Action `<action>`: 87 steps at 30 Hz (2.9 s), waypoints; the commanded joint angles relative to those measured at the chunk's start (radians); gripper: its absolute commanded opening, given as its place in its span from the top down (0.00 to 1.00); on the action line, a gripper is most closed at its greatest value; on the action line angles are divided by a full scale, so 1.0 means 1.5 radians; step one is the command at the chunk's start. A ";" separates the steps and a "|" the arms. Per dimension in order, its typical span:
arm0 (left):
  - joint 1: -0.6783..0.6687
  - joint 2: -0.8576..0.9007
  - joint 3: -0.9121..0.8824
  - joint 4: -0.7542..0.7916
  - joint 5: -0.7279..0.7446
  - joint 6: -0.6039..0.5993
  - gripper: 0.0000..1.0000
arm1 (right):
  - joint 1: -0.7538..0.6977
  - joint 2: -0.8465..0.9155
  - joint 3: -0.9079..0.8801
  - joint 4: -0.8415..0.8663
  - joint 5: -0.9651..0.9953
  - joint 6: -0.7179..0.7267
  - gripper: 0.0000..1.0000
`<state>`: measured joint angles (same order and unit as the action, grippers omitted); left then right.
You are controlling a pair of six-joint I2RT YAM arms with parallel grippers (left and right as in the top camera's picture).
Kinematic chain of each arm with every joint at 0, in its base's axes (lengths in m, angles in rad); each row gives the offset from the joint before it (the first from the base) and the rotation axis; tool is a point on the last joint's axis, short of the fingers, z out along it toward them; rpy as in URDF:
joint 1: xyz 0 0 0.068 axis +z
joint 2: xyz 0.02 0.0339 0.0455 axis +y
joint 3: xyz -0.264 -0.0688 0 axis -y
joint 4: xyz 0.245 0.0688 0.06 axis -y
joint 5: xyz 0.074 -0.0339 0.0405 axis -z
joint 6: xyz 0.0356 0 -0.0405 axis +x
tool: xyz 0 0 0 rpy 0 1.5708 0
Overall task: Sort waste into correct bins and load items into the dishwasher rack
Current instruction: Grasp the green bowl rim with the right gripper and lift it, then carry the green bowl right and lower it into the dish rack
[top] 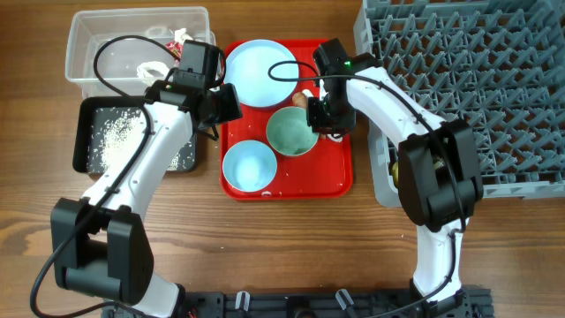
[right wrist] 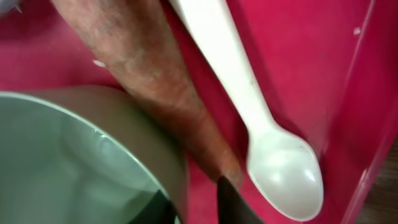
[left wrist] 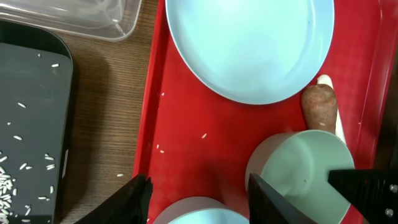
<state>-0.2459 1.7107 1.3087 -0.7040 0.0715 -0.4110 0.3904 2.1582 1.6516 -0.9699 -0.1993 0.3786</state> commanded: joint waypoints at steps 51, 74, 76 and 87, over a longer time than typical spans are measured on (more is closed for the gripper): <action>0.001 -0.010 0.007 -0.001 -0.014 -0.011 0.00 | -0.089 0.039 0.002 0.701 0.847 -0.774 0.96; 0.001 -0.010 0.007 -0.001 -0.014 -0.011 0.00 | -0.015 0.002 0.002 0.594 0.784 -0.585 0.00; 0.001 -0.010 0.007 -0.001 -0.014 -0.011 0.00 | -0.015 -0.029 0.002 0.556 0.728 -0.526 0.00; 0.001 -0.010 0.007 -0.001 -0.014 -0.011 0.00 | -0.022 -0.179 0.002 0.223 -0.065 -0.186 0.00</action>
<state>-0.2459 1.7107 1.3087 -0.7036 0.0692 -0.4282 0.3565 1.9068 1.6550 -0.5636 0.1848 -0.0574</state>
